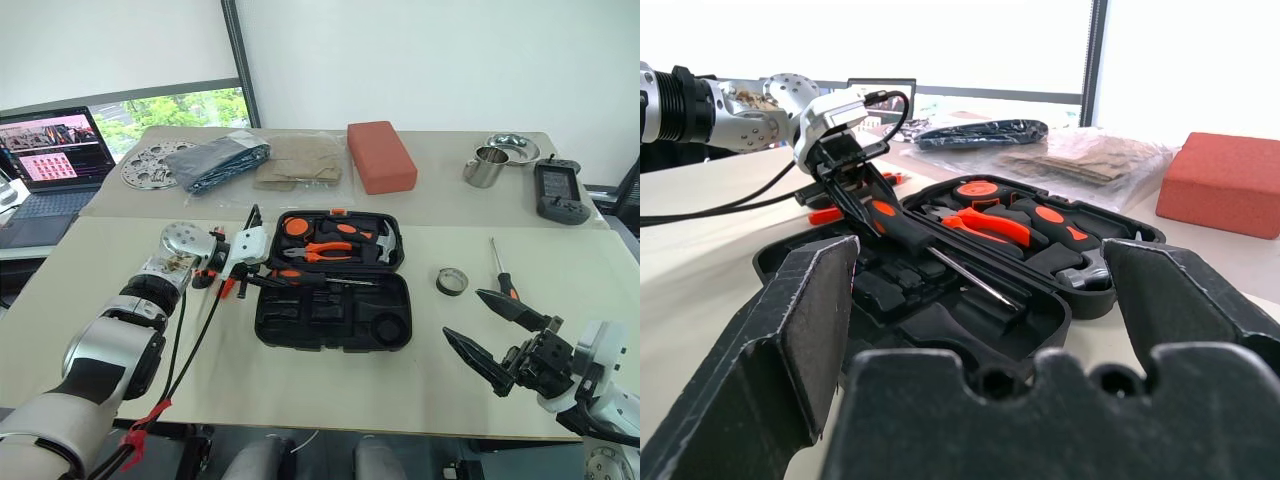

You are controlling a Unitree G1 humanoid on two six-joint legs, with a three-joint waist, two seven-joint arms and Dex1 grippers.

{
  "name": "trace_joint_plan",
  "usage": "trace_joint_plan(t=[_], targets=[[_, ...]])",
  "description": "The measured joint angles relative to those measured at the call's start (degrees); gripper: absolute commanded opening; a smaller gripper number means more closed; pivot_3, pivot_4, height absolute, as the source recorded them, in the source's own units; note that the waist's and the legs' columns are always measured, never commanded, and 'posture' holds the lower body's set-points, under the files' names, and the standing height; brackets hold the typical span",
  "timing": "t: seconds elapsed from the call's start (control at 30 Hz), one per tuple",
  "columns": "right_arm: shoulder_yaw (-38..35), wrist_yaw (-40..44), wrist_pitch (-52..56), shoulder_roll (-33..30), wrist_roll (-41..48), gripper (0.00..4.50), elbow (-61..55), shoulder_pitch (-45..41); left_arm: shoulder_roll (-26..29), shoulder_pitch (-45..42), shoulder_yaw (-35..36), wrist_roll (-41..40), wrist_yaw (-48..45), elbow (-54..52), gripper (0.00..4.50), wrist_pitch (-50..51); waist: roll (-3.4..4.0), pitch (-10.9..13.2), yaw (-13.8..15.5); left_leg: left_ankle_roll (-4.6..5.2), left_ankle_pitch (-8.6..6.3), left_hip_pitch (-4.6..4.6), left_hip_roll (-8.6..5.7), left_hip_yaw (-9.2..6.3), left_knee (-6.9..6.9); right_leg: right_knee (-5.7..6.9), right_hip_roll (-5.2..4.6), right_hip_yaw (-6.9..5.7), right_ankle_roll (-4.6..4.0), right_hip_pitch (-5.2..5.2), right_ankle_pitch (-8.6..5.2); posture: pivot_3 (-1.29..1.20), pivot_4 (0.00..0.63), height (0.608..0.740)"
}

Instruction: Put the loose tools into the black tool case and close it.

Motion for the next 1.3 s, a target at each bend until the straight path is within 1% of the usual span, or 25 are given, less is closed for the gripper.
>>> trace_joint_plan(t=[0.2, 0.27, 0.3, 0.43, 0.47, 0.5, 0.53, 0.6, 0.73, 0.83, 0.9, 0.93, 0.97, 1.0, 1.03, 1.17, 1.27, 1.3], targets=[[-0.01, 0.19, 0.01, -0.58, 0.01, 4.50, -0.01, 0.39, 0.38, 0.00, -0.18, 0.49, -0.30, -0.67, 0.94, 1.21, 0.02, -0.01, 0.10, 0.00, 0.00, 0.00, 0.00, -0.01, 0.05, 0.00, 0.00, -0.01, 0.00, 0.01, 0.00, 0.00, 0.150, 0.740], [-0.01, 0.12, 0.02, -0.60, 0.01, 4.50, -0.01, 0.39, 0.42, 0.00, -0.20, 0.55, -0.29, -0.71, 1.94, 1.45, 0.01, -0.01, 0.08, 0.00, 0.00, 0.00, 0.00, -0.01, 0.05, 0.02, 0.00, -0.01, 0.00, 0.02, 0.00, 0.00, 0.150, 0.740], [-0.01, 0.09, 0.02, -0.61, 0.01, 4.50, -0.01, 0.39, 0.46, 0.00, -0.35, 0.87, -0.45, -0.74, 2.14, 1.68, 0.02, -0.01, 0.07, 0.00, 0.00, 0.00, 0.00, -0.01, 0.06, 0.03, 0.00, 0.00, 0.00, 0.02, 0.00, 0.00, 0.150, 0.740], [-0.01, 0.01, 0.03, -1.12, 0.01, 4.50, -0.01, 0.36, 0.45, 0.00, -0.77, 1.56, -1.04, -1.12, 3.55, 2.03, 0.04, -0.03, 0.12, 0.00, 0.00, -0.03, 0.00, -0.02, 0.34, 0.12, -0.01, -0.02, 0.00, 0.06, 0.00, 0.00, 0.150, 0.740], [-0.01, -0.02, 0.04, -1.12, 0.01, 4.50, -0.01, 0.37, 0.45, 0.00, -0.83, 1.75, -0.90, -1.12, 3.82, 1.94, 0.04, -0.03, 0.12, 0.00, 0.00, -0.02, 0.00, -0.02, 0.39, 0.17, -0.01, -0.01, 0.01, 0.06, -0.01, 0.00, 0.150, 0.740], [-0.01, -0.06, 0.05, -1.13, 0.01, 4.50, -0.01, 0.40, 0.47, 0.00, -0.73, 1.72, -0.82, -1.28, 4.16, 1.79, 0.03, -0.02, 0.12, 0.00, 0.00, -0.02, 0.00, -0.02, 0.44, 0.24, -0.01, 0.00, 0.09, 0.08, -0.05, 0.00, 0.150, 0.740], [-0.01, -0.09, 0.05, -1.18, 0.01, 4.50, -0.01, 0.38, 0.47, -0.11, -0.70, 1.77, -0.30, -1.49, 4.40, 1.65, 0.03, -0.02, 0.12, 0.00, 0.00, 0.01, -0.01, -0.02, 0.48, 0.33, -0.01, 0.00, 0.34, 0.10, -0.20, 0.00, 0.150, 0.740], [-0.01, -0.15, 0.06, -1.27, 0.01, 4.50, -0.02, 0.40, 0.86, -0.19, -0.70, 1.95, 1.11, -1.49, 4.40, 1.30, 0.02, -0.01, 0.08, 0.00, 0.00, 0.01, -0.01, -0.02, 0.51, 0.43, -0.01, 0.02, 0.41, 0.07, -0.24, 0.00, 0.150, 0.740], [-0.01, -0.33, 0.07, -1.27, 0.01, 4.50, -0.02, 0.59, 0.83, -0.78, 0.18, 1.46, 0.52, -1.50, 4.40, 1.37, 0.03, -0.02, -0.02, 0.00, 0.00, -0.05, 0.00, -0.04, 0.51, 0.47, 0.01, 0.02, 0.42, -0.01, -0.24, 0.00, 0.150, 0.740], [0.00, -0.41, 0.09, -1.27, 0.01, 4.50, -0.10, 0.79, 0.45, -2.81, 2.72, -2.17, -1.89, -3.53, 4.40, 2.39, 0.07, -0.04, 0.16, 0.00, 0.00, -0.11, -0.01, -0.05, 0.50, 0.45, 0.01, 0.01, 0.41, -0.03, -0.24, 0.00, 0.150, 0.740], [0.00, -0.44, 0.09, -1.27, 0.01, 4.50, -0.17, 0.83, -0.30, -4.11, 4.67, -4.90, -3.56, -5.58, 3.89, 3.84, 0.09, -0.05, 0.29, 0.00, 0.00, -0.11, -0.04, -0.05, 0.50, 0.43, -0.02, 0.02, 0.41, -0.01, -0.24, 0.00, 0.150, 0.740], [0.00, -0.45, 0.09, -1.27, 0.01, 4.50, -0.17, 0.82, -0.86, -4.35, 5.33, -6.04, -4.16, -6.48, 3.73, 4.51, 0.08, -0.05, 0.33, 0.00, 0.00, -0.10, -0.05, -0.05, 0.51, 0.43, -0.03, 0.02, 0.41, 0.02, -0.24, 0.00, 0.150, 0.740], [0.00, -0.46, 0.09, -1.27, 0.01, 4.50, -0.17, 0.81, -1.64, -4.34, 5.87, -7.15, -4.61, -7.25, 3.28, 5.54, 0.08, -0.05, 0.34, 0.00, 0.00, -0.09, -0.06, -0.05, 0.51, 0.43, -0.05, 0.03, 0.41, 0.03, -0.24, 0.00, 0.150, 0.740], [0.01, -0.47, 0.09, -1.27, 0.01, 4.50, -0.17, 0.80, -2.20, -4.33, 6.01, -7.40, -4.79, -7.43, 3.07, 6.11, 0.08, -0.04, 0.32, 0.00, 0.00, -0.10, -0.06, -0.05, 0.51, 0.43, -0.04, 0.03, 0.41, 0.02, -0.24, 0.00, 0.150, 0.740], [0.01, -0.59, 0.09, -1.27, 0.01, 4.50, -0.18, 0.80, -3.10, -3.85, 6.00, -7.35, -4.44, -7.44, 2.57, 6.09, 0.07, -0.04, 0.30, 0.00, 0.00, -0.08, -0.05, -0.05, 0.50, 0.43, -0.03, 0.03, 0.42, 0.02, -0.25, 0.00, 0.150, 0.740], [0.01, -0.93, 0.10, -1.27, 0.01, 4.50, -0.18, 0.83, -6.52, -1.09, 5.74, -7.21, -2.63, -7.05, 1.19, 6.24, 0.01, 0.00, -0.01, 0.00, 0.00, -0.09, -0.02, -0.07, 0.51, 0.46, 0.01, 0.04, 0.41, -0.01, -0.24, 0.00, 0.150, 0.740], [0.01, -0.93, 0.11, -1.27, 0.01, 4.50, -0.19, 0.98, -8.18, -0.93, 5.66, -7.08, -0.83, -5.76, 0.05, 6.07, 0.01, 0.00, -0.05, 0.00, 0.00, -0.08, -0.03, -0.08, 0.51, 0.46, 0.02, 0.06, 0.44, -0.01, -0.26, 0.00, 0.150, 0.740], [-0.01, -0.94, 0.11, -1.27, 0.02, 4.50, -0.22, 1.20, -8.70, -0.93, 5.65, -6.96, -0.10, -5.07, 0.05, 5.93, 0.01, 0.00, -0.03, 0.00, 0.00, -0.08, -0.03, -0.08, 0.51, 0.46, 0.02, 0.06, 0.44, 0.00, -0.26, 0.00, 0.150, 0.740]])
